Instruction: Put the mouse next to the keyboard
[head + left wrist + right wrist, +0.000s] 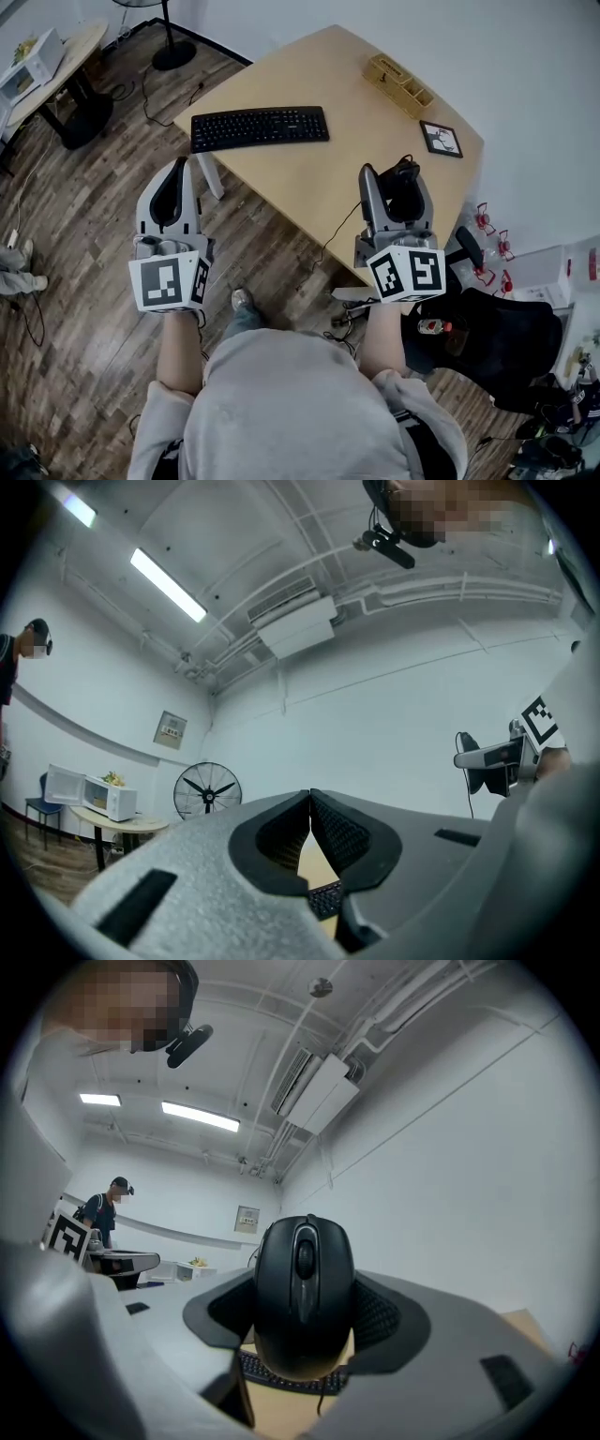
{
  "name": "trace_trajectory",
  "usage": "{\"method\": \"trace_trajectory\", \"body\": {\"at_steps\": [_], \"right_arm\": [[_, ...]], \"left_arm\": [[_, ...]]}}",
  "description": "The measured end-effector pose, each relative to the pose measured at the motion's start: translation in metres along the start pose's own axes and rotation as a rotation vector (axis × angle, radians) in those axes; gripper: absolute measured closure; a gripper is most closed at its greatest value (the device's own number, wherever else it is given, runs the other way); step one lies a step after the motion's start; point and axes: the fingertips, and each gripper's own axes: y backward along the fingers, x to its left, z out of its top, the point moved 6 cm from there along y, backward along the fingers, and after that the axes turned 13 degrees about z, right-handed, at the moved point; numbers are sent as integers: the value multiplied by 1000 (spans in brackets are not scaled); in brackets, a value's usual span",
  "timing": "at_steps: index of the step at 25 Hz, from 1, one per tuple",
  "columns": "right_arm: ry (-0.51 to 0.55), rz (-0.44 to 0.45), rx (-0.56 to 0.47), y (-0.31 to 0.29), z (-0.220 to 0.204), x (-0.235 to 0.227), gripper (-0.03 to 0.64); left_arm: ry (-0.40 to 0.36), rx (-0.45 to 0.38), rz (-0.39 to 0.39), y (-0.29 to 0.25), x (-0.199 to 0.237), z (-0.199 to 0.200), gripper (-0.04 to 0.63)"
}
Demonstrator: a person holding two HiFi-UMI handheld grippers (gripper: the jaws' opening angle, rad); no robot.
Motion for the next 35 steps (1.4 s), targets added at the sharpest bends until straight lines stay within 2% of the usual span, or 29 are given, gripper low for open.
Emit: {"method": "trace_trajectory", "body": {"at_steps": [10,20,26,35], "right_arm": [[10,-105,11,-43,-7,1,354],[7,-155,81,-79,-18,-10,354],[-48,-171,165,-100,-38,-41,354],[-109,-182,316,-144,-98,-105,354]], "left_arm": [[19,0,-82,-60,35,-17,584],[37,22,-97,-88,59,-37,584],[31,43,-82,-100,61,-47,584],[8,76,9,-132,71,-61,584]]}}
